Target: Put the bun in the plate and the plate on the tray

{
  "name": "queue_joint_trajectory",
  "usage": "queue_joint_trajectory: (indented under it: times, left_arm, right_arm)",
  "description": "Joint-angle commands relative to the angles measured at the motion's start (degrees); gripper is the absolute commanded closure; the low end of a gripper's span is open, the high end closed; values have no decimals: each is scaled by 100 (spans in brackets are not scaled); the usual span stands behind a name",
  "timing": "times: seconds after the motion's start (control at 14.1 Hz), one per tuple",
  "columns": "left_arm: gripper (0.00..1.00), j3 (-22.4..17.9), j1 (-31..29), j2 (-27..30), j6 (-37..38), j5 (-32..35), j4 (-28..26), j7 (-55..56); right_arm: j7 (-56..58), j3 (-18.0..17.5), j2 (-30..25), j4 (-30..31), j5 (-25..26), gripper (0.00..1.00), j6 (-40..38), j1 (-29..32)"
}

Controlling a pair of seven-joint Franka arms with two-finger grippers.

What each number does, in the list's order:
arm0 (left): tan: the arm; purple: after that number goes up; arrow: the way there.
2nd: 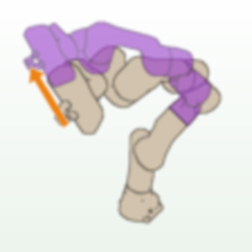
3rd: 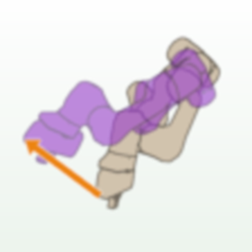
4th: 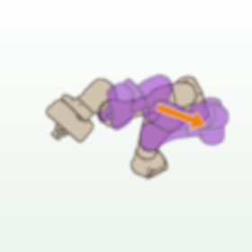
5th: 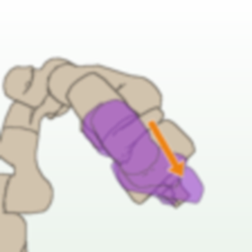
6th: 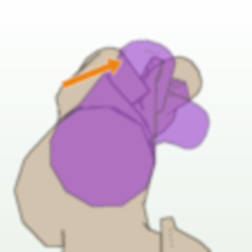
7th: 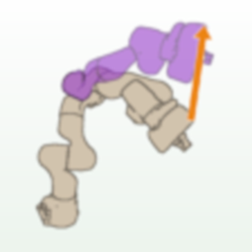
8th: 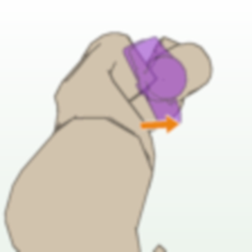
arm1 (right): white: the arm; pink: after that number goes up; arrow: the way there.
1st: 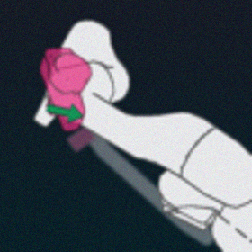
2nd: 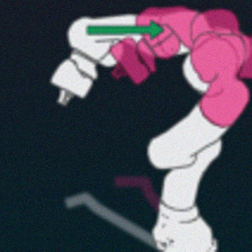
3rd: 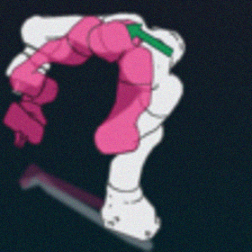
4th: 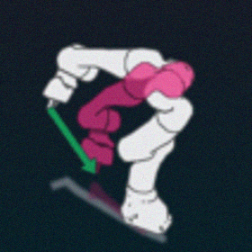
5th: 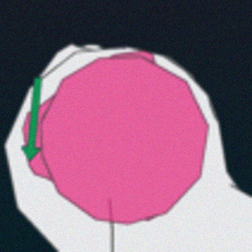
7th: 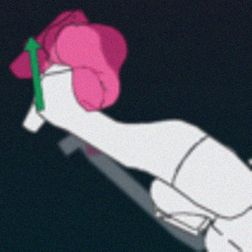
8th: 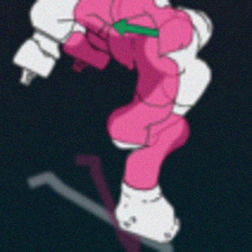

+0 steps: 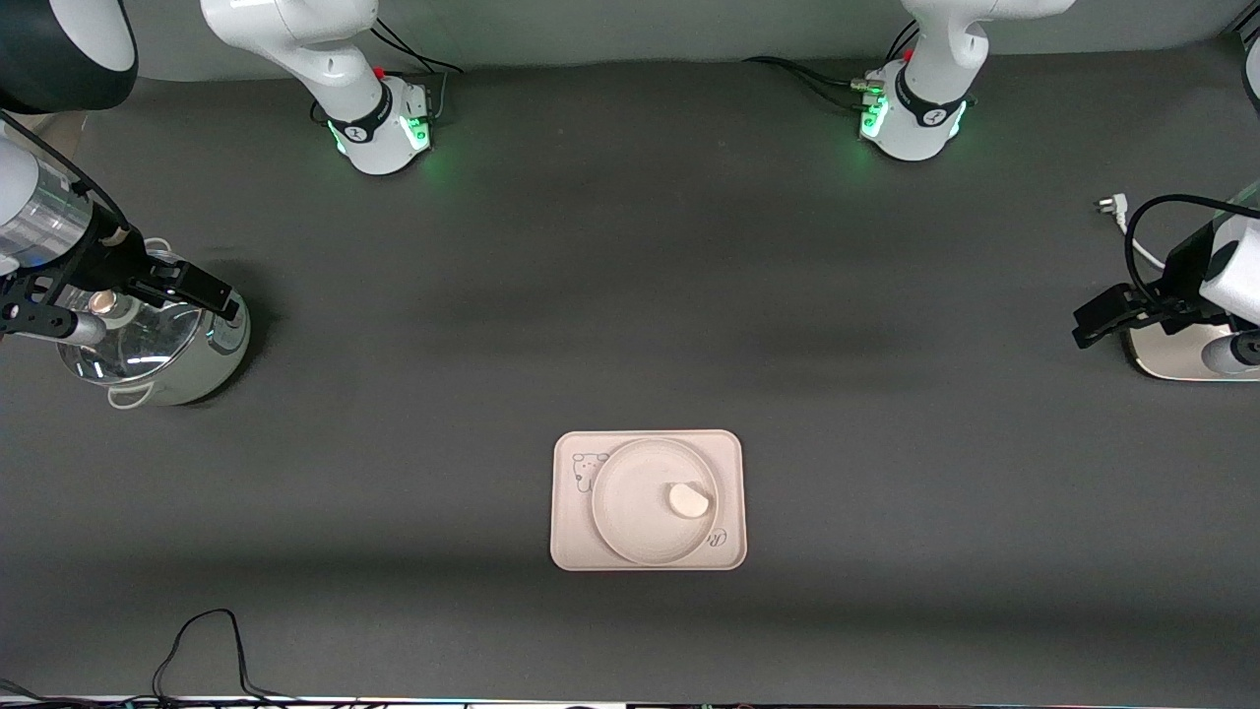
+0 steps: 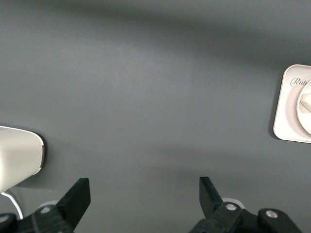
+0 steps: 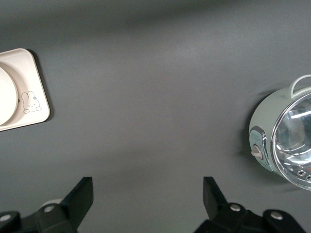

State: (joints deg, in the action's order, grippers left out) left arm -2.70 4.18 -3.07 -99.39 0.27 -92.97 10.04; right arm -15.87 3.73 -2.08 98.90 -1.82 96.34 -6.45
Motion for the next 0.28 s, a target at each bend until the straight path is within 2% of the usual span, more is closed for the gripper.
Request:
queue_joint_trajectory:
  times: [0.0,0.21]
  left_arm:
    - [0,-11,31,43,68,17,42,-81]
    - [0,-11,31,43,77,17,42,-81]
  right_arm:
    - [31,-12,-144,95,112,0,-36,4]
    - [58,-12,-135,95,112,0,-36,4]
